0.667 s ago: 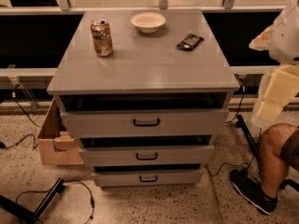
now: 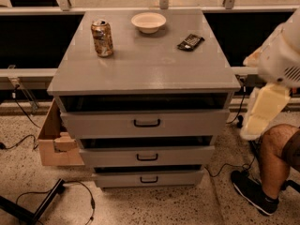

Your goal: Open bottom drawer

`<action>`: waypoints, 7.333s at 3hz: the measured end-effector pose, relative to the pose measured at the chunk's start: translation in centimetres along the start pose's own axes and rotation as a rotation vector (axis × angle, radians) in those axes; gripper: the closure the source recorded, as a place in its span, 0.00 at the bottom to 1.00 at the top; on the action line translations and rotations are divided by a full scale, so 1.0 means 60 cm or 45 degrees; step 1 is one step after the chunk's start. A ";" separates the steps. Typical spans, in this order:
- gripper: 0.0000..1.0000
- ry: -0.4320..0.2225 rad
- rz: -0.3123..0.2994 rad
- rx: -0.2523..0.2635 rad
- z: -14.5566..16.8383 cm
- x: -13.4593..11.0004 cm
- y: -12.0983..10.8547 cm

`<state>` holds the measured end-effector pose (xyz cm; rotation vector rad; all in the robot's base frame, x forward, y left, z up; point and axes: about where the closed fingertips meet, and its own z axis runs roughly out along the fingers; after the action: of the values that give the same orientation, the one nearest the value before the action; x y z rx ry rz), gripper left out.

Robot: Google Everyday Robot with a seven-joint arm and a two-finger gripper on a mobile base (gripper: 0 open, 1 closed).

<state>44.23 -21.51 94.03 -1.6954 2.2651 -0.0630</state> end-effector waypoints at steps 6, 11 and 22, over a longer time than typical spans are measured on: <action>0.00 0.133 0.146 -0.149 0.534 0.036 0.183; 0.00 0.005 0.102 -0.388 0.885 -0.013 0.202; 0.00 0.190 -0.365 -0.149 1.191 0.133 0.125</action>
Offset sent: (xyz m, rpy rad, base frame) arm -0.0160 0.0391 -0.2526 0.0458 0.1420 -0.0491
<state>54.64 -16.17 22.67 -2.1331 2.1463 -0.1261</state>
